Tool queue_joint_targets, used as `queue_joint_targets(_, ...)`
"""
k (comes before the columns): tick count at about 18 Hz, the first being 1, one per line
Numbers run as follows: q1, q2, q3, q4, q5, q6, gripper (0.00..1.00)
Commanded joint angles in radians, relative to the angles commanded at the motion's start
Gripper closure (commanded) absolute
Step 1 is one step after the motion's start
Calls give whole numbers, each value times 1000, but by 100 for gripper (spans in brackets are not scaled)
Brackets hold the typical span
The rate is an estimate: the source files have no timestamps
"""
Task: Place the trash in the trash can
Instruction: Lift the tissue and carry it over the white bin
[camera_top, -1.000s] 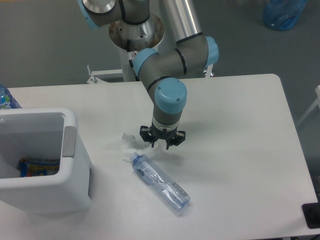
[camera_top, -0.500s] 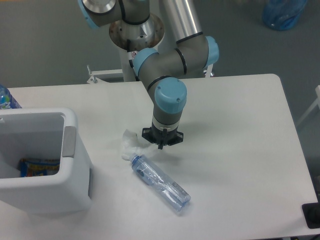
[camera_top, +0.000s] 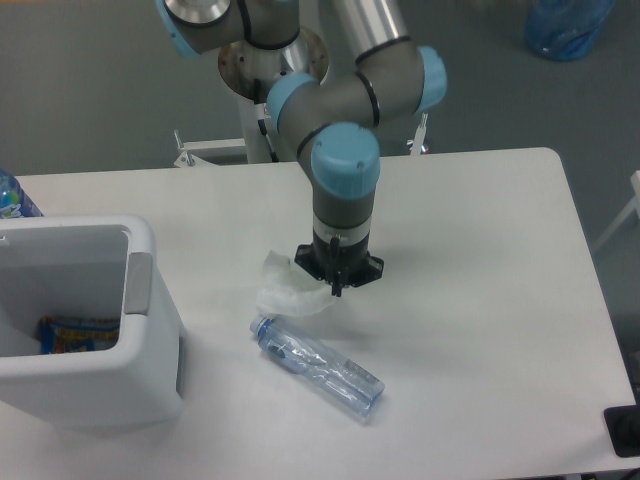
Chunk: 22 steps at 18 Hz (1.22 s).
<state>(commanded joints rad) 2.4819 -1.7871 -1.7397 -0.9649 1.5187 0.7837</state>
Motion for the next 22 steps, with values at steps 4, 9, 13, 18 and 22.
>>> queue_joint_targets(4, 12, 14, 155, -2, -83, -15, 100)
queue_joint_targets(9, 38, 6, 293, 0, -247, -262, 100)
queue_joint_targets(13, 38, 14, 315, 3, -346, -397, 100)
queue_joint_targets(18, 19, 43, 332, 3, -451, -550, 100)
queue_joint_targets(22, -58, 58, 324, 3, -485, -624, 100)
